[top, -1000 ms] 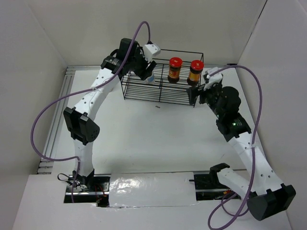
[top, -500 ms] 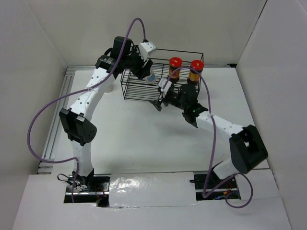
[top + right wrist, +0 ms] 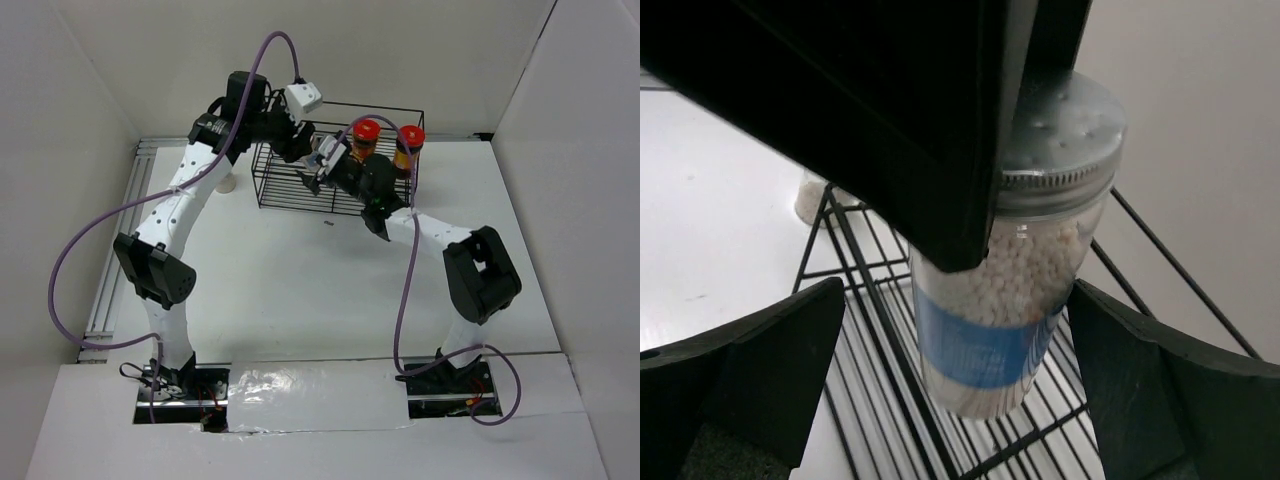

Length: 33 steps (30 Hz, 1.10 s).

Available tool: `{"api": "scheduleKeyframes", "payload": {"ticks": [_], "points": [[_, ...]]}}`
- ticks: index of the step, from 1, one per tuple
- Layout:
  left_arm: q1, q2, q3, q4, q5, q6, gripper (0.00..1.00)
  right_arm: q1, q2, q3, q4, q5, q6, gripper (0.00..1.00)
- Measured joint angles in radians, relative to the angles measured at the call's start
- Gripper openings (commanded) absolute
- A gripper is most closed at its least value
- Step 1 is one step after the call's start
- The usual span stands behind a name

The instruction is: Organize the condiment bottles

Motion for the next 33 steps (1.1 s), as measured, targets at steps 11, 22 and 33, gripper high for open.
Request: {"api": "scheduleKeyframes", "payload": {"ticks": [11, 22, 33], "points": [[0.004, -0.004, 0.0, -0.023, 0.009, 0.003, 0.0, 0.003, 0.108, 0.092, 0.031, 0.019, -0.003, 0.5], [0.011, -0.006, 0.0, 0.017, -0.026, -0.01, 0.99, 0.006, 0.141, 0.148, 0.004, 0.08, 0.099, 0.28], [0.059, -0.059, 0.048, 0.063, -0.093, -0.143, 0.99, 0.056, 0.228, 0.254, -0.035, 0.446, 0.266, 0.28]]}}
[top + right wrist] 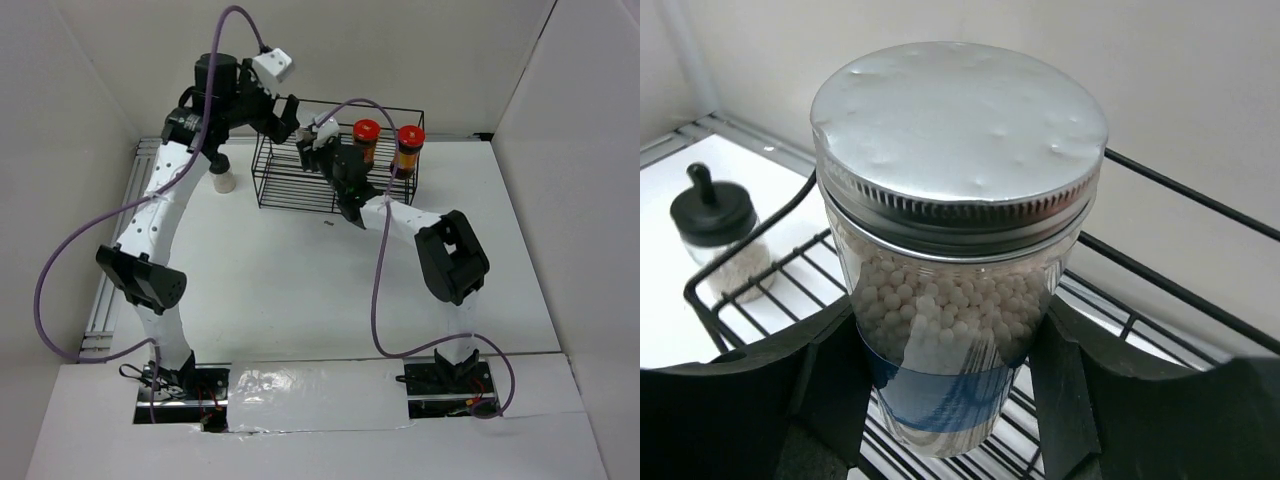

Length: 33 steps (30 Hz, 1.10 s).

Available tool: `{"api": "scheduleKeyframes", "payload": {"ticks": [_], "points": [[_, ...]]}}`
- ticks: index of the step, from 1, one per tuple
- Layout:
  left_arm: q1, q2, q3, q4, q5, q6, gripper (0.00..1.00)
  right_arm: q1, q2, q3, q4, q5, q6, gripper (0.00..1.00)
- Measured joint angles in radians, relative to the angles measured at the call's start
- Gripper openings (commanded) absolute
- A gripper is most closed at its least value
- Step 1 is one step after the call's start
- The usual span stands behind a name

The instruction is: Organize the condiment bottles

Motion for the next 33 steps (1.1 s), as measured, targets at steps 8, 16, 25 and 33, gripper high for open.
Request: {"api": "scheduleKeyframes", "payload": {"ticks": [8, 16, 25, 33], "points": [[0.149, -0.146, -0.098, -0.006, 0.01, -0.083, 0.99, 0.073, 0.089, 0.087, -0.026, 0.242, 0.028, 0.28], [0.323, -0.257, -0.305, -0.027, 0.089, -0.127, 0.99, 0.088, 0.157, 0.163, -0.073, 0.41, 0.024, 0.28], [0.463, -0.286, -0.432, -0.037, 0.148, -0.149, 0.99, 0.087, 0.163, 0.175, -0.087, 0.51, 0.032, 0.33], [0.484, -0.301, -0.456, -0.031, 0.176, -0.149, 0.99, 0.087, 0.163, 0.174, -0.091, 0.523, 0.046, 0.91]]}}
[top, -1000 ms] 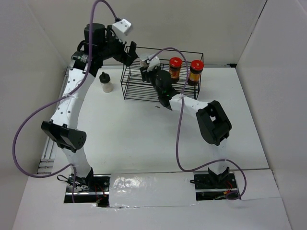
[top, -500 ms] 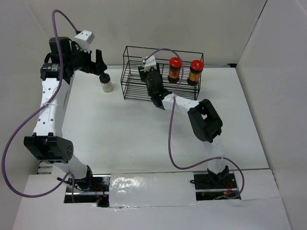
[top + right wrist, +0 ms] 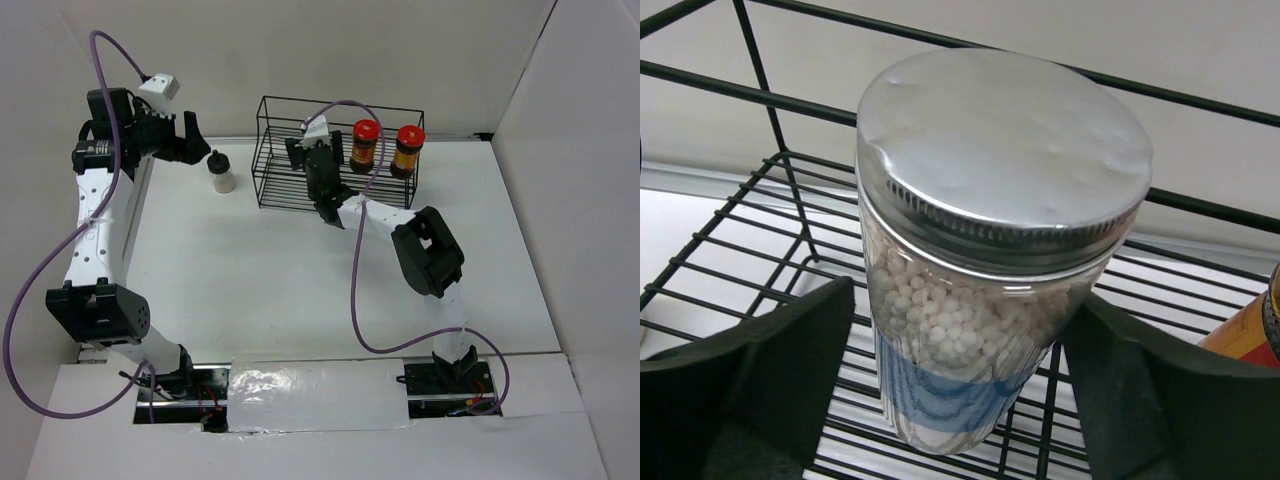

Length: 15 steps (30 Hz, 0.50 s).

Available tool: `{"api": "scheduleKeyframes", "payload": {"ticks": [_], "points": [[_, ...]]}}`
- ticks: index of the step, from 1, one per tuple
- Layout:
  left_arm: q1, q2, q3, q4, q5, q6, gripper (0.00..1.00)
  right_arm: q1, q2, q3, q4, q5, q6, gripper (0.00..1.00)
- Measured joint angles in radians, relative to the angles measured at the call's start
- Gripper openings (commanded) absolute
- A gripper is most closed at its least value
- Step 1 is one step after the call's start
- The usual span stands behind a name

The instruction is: Organize the condiment bottles

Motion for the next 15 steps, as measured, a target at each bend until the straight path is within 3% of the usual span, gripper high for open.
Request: {"api": "scheduleKeyframes", "payload": {"ticks": [1, 15], "points": [[0.0, -0.001, 0.0, 0.0, 0.004, 0.0, 0.99, 0.0, 0.0, 0.0, -0.002, 0.0, -0.002, 1.0], [0.002, -0.001, 0.0, 0.0, 0.04, 0.0, 0.99, 0.004, -0.011, 0.002, -0.066, 0.014, -0.002, 1.0]]}}
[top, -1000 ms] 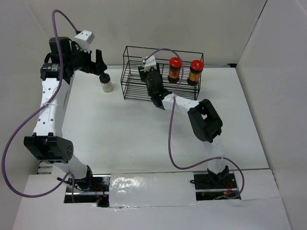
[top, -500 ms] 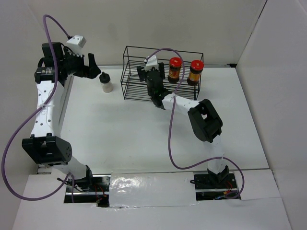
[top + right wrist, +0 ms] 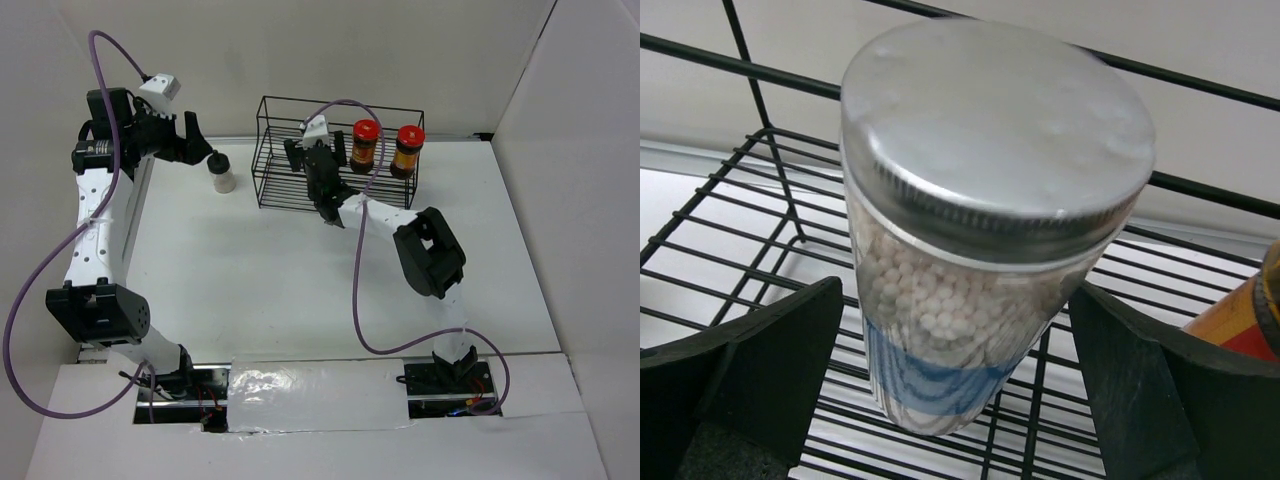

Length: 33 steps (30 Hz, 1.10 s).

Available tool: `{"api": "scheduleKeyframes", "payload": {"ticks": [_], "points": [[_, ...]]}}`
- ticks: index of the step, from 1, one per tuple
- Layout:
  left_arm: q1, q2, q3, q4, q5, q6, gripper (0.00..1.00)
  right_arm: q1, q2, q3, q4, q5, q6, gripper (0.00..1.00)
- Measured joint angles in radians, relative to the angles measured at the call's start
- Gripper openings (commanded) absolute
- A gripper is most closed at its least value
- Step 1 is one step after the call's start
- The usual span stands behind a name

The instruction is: Organize the condiment bottles

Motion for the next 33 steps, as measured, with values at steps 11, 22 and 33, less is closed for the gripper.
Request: {"api": "scheduleKeyframes", "payload": {"ticks": [11, 22, 33], "points": [[0.0, 0.0, 0.0, 0.0, 0.019, -0.003, 0.99, 0.003, -0.069, 0.093, -0.087, 0.018, -0.022, 1.0], [0.0, 0.0, -0.016, 0.009, 0.02, -0.001, 0.99, 0.004, -0.08, 0.393, -0.277, -0.048, -0.053, 1.0], [-0.06, 0.299, -0.024, 0.115, -0.17, 0.02, 0.99, 0.043, -0.327, 0.332, -0.296, -0.164, -0.241, 0.79]]}}
